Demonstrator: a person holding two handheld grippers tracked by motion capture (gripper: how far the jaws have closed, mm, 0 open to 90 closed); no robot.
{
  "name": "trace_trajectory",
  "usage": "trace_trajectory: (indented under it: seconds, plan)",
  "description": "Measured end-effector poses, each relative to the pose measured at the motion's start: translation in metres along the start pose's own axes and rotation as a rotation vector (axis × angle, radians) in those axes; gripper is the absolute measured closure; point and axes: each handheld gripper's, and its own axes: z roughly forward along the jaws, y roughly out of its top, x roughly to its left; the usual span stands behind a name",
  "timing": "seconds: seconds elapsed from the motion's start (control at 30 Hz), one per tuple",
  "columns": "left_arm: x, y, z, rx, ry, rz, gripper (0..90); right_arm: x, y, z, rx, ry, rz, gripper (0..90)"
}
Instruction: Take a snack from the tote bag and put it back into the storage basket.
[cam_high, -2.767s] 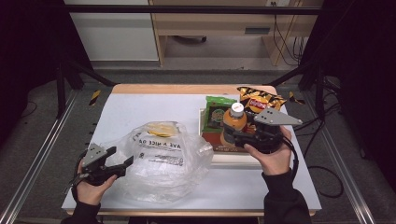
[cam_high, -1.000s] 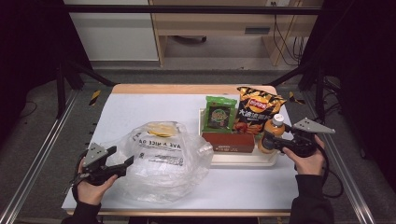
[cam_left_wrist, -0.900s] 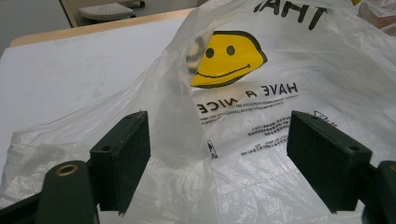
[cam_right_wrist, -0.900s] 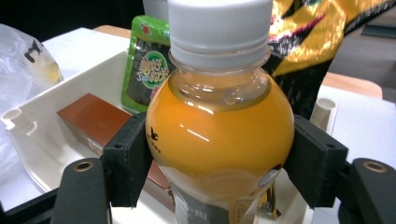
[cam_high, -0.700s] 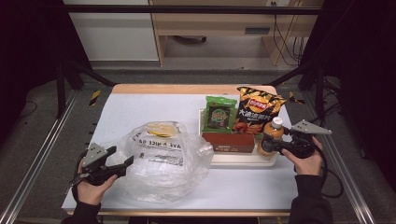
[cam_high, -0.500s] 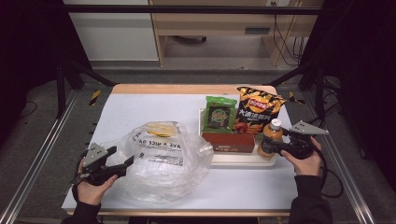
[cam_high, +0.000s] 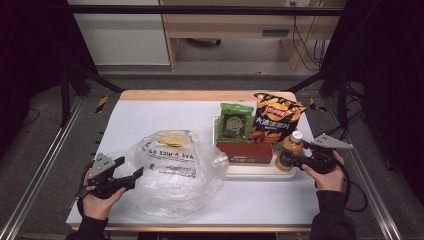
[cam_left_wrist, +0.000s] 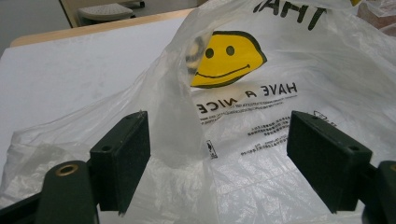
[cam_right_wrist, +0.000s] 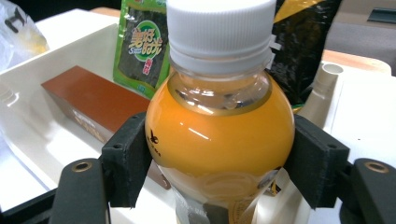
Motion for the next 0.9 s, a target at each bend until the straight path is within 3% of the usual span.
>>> trace_trajectory:
  seconds: [0.17,0.37,0.47,0.6,0.9]
  plan:
    - [0.000,0.000,0.001,0.002,-0.003,-0.001,21.1,0.003,-0.003,-0.002,-0.022,-0.040,0.013,19.0]
    - [0.001,0.000,-0.002,-0.005,-0.002,-0.006,21.0,0.012,0.002,-0.016,-0.090,-0.063,0.038,15.9]
    - [0.001,0.001,-0.003,-0.009,-0.002,-0.006,20.8,0.021,0.002,-0.025,-0.074,-0.127,0.024,16.5]
    - [0.002,0.001,-0.004,-0.011,-0.003,-0.005,20.4,0.029,-0.005,-0.035,-0.058,-0.162,0.019,16.3]
    - [0.007,0.000,-0.003,-0.016,0.002,0.001,20.6,0.030,-0.017,-0.046,-0.041,-0.172,0.051,16.7]
